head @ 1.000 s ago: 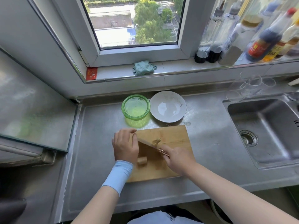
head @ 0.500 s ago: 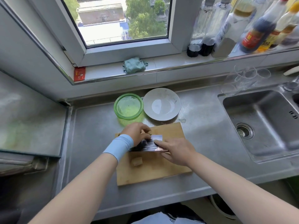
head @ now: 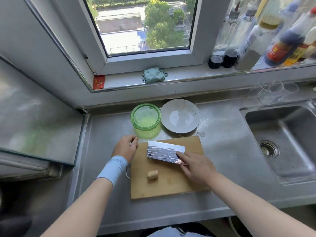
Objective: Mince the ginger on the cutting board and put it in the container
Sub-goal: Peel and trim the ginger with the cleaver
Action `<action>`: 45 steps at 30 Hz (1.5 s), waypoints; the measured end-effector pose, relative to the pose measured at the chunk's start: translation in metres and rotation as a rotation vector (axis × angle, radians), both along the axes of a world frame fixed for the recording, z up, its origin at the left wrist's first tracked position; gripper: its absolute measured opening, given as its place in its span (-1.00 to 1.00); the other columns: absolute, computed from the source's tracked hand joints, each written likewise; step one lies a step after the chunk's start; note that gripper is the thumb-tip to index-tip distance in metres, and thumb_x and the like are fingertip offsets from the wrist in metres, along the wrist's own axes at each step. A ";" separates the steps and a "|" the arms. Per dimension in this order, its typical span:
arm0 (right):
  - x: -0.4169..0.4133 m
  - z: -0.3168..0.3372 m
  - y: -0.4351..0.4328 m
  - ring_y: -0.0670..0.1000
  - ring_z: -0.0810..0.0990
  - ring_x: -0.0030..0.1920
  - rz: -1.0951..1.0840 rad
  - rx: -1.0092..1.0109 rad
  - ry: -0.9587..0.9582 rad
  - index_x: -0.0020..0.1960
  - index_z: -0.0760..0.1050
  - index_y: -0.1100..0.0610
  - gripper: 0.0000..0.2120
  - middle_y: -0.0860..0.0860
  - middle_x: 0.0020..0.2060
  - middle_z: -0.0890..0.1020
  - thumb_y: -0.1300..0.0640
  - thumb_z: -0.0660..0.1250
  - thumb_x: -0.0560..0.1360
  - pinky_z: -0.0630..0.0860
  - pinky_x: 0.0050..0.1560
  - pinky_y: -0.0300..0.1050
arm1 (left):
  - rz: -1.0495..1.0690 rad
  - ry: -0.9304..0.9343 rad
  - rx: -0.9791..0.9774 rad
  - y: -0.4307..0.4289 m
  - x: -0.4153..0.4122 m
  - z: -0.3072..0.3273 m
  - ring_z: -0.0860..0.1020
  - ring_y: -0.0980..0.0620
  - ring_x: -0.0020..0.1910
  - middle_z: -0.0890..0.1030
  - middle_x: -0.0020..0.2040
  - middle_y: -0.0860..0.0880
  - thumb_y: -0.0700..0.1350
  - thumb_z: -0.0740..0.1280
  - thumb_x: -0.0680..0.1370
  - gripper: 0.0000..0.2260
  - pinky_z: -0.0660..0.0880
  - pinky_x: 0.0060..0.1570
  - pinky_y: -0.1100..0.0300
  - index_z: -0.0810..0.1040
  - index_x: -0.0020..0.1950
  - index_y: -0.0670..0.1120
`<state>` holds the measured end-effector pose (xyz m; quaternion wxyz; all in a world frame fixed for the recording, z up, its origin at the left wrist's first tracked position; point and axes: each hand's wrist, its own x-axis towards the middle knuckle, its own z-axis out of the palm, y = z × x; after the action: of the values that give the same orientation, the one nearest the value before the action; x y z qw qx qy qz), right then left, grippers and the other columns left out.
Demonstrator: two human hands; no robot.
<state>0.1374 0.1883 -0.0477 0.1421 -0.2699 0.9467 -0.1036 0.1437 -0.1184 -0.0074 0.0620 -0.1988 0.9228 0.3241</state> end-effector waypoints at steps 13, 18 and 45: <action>0.004 -0.006 -0.019 0.21 0.48 0.15 -0.016 -0.013 -0.034 0.48 0.37 0.05 -0.54 0.10 0.17 0.52 0.10 0.28 0.58 0.42 0.09 0.09 | -0.212 0.024 -0.223 0.012 0.021 -0.040 0.46 -0.03 0.15 0.55 0.04 0.01 0.04 0.32 0.58 -0.84 0.50 0.00 0.04 0.64 0.04 0.01; 0.005 -0.002 -0.021 0.19 0.42 0.21 -0.034 -0.004 -0.062 0.51 0.29 0.03 -0.53 0.08 0.23 0.46 0.10 0.21 0.62 0.41 0.14 0.09 | -0.498 0.107 0.028 0.028 0.055 -0.047 0.50 0.02 -0.07 0.51 -0.09 0.08 0.13 0.33 0.45 -0.74 0.50 0.09 0.09 0.62 -0.01 0.01; 0.044 0.035 -0.030 0.10 0.57 0.10 -0.382 -0.307 -0.512 0.30 0.40 -0.15 -0.75 -0.04 0.10 0.63 -0.09 0.10 0.66 0.50 0.08 0.00 | -0.198 0.205 0.208 0.058 0.086 -0.053 0.58 0.24 -0.12 0.57 -0.01 0.02 -0.41 0.52 0.36 -0.71 0.48 -0.12 0.47 0.64 0.00 -0.15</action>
<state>0.1816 0.1587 -0.0123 0.3108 -0.0716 0.8871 -0.3336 0.2301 -0.0603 -0.0601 0.0195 -0.0654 0.9009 0.4286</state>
